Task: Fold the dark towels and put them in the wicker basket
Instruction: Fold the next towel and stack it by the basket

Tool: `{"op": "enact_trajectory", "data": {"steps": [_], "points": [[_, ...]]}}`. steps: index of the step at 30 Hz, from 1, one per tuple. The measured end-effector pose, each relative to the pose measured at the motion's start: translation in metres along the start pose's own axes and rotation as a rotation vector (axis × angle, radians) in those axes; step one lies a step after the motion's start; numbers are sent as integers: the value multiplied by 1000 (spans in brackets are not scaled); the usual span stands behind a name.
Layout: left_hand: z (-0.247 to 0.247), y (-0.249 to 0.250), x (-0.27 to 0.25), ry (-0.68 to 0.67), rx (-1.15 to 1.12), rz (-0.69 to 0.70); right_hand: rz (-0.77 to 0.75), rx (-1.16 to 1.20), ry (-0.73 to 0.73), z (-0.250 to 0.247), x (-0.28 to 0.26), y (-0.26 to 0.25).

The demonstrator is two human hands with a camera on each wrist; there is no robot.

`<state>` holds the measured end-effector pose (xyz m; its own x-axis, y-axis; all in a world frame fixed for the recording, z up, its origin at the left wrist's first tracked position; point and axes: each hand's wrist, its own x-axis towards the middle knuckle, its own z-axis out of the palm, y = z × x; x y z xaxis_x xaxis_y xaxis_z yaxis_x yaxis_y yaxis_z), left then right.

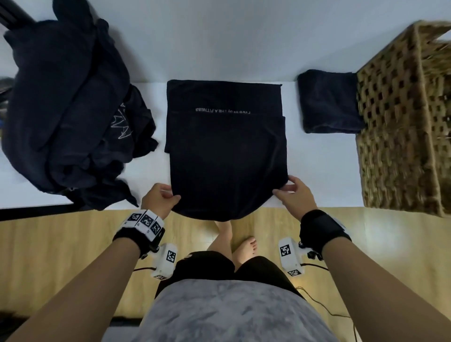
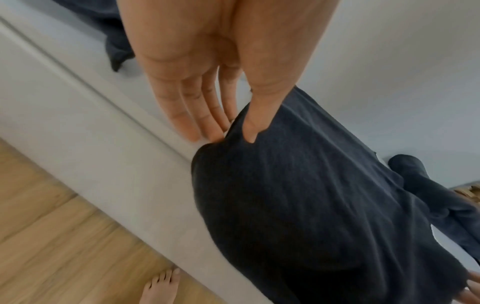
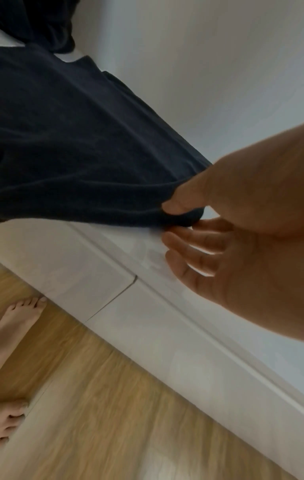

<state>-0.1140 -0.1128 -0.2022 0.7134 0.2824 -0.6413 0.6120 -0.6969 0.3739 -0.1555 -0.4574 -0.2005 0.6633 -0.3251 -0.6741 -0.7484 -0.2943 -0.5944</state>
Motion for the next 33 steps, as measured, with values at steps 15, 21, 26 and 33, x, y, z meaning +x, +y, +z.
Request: {"op": "enact_trajectory", "data": {"steps": [15,21,26,33], "points": [[0,4,-28,91,-149,-152,-239,170,72,-4,-23,-21],[-10,-10,-39,181,-438,-124,-263,-58,99,-6,-26,-12],[-17,-21,-51,146,-558,-77,-141,-37,38,-12,-34,0],[-4,-26,-72,-109,-910,-156,102,190,-409,-9,-56,20]]}}
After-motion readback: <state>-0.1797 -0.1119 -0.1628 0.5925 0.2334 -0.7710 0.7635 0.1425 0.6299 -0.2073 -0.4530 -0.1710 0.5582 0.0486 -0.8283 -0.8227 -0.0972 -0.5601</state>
